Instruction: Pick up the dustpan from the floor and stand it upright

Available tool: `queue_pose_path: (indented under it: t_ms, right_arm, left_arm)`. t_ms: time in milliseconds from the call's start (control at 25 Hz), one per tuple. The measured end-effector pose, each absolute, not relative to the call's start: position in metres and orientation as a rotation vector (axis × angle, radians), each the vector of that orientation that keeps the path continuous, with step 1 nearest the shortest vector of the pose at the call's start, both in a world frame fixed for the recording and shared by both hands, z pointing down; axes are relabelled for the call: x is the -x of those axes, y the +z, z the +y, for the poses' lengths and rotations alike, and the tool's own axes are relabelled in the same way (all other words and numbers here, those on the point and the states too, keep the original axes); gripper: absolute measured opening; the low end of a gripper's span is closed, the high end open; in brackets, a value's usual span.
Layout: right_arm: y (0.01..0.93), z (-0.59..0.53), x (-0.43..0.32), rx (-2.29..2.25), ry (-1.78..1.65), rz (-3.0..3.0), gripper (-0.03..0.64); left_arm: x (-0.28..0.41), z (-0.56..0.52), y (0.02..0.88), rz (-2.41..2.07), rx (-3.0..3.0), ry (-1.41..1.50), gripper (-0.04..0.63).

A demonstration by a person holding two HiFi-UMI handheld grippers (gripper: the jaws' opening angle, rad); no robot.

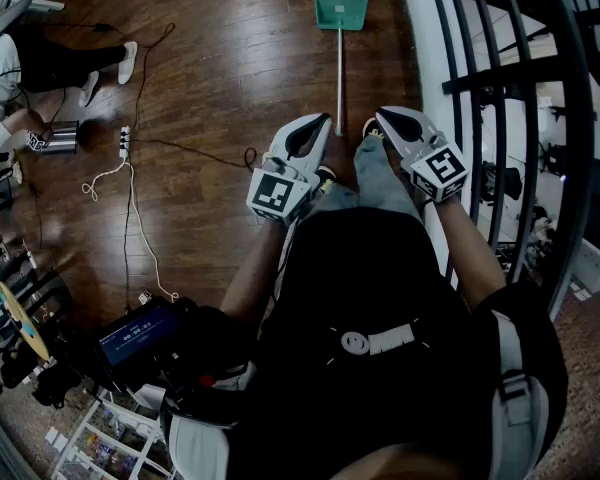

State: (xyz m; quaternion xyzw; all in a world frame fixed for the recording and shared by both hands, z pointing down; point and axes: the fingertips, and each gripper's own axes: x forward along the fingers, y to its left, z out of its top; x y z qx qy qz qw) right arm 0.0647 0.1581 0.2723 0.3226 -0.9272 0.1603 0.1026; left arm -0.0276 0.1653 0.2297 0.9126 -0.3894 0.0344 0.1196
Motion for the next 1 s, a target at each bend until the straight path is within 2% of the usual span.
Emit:
queue_pose_path:
  t_ms: [320,440,680,840,1000]
  right_arm:
    - [0.282,0.103,-0.124,-0.863,0.582,-2.723,0.003]
    - [0.315,0.08,-0.145,-0.825,0.673,-2.697,0.003]
    - [0.439,0.028,-0.143,-0.671,0.946,-2.579,0.003]
    - [0.508,0.028,-0.152,-0.635,1.191,-2.447,0.003]
    - [0.657,0.061,-0.111,-0.563,1.399,-2.295,0.011]
  left_arm:
    - [-0.013,0.114,0.203,-1.16,-2.628,0.157,0.018]
    - [-0.027,0.085,0.211,-1.162,-2.575,0.187,0.018]
    - [-0.006,0.016,0.29,-1.178,-2.426,0.291,0.018]
    - [-0.011,-0.008,0.313,-1.195,-2.385,0.246,0.018]
    - [0.023,-0.006,0.416,-1.189,-2.343,0.263,0.018]
